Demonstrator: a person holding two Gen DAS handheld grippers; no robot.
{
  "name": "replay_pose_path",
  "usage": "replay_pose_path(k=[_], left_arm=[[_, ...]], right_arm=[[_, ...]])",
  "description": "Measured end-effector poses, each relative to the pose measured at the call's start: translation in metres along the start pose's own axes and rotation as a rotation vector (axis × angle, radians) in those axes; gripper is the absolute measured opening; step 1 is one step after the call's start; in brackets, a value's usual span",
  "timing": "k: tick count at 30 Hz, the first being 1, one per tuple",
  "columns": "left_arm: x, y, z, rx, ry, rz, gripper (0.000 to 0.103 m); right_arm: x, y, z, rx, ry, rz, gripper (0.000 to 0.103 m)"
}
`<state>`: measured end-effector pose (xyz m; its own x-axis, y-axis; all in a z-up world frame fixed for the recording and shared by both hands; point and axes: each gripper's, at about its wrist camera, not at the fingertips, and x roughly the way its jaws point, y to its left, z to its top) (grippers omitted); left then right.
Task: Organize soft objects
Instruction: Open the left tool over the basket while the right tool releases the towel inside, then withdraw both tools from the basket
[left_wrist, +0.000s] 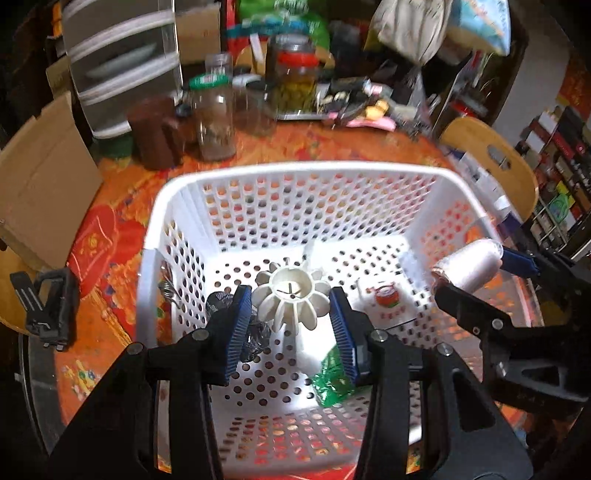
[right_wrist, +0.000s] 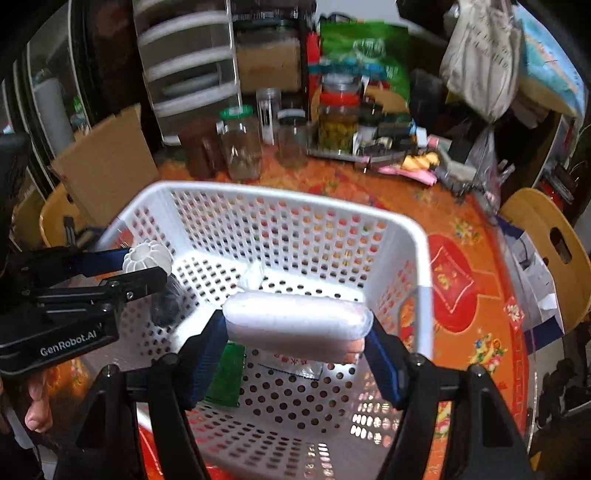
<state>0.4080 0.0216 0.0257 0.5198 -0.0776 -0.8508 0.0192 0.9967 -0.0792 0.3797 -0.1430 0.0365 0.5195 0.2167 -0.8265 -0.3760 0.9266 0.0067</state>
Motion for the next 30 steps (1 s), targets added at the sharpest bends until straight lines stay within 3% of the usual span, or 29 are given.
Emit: replay_pose_path(k=[8,15,19,24,26,30], left_arm=[[0.041,0.006,0.006,-0.011,0.103,0.013,0.041],[0.054,0.008,0.003,-0.018,0.126,-0.010,0.041],[0.049,0.009,0.003,-0.026,0.105,-0.018,0.060],[0.034,0.006,0.004,-0.033,0.068,-0.056,0.070],[0.024,0.003,0.004,-0.022,0.040,-0.056,0.083],[-0.006,0.001,-0.002,-0.013,-0.039,-0.088,0.096]], right_arm=[[0.036,0.005,0.001,-0.010,0.101,-0.007,0.072],[0.042,0.013,0.000,-0.034,0.125,-0.017,0.076],[0.039,0.015,-0.002,-0.044,0.113,-0.021,0.084],[0.022,0.010,-0.005,-0.037,0.076,-0.009,0.096],[0.013,0.008,-0.009,-0.045,0.062,-0.010,0.099],[-0.007,0.002,-0.020,-0.038,0.029,0.015,0.099]])
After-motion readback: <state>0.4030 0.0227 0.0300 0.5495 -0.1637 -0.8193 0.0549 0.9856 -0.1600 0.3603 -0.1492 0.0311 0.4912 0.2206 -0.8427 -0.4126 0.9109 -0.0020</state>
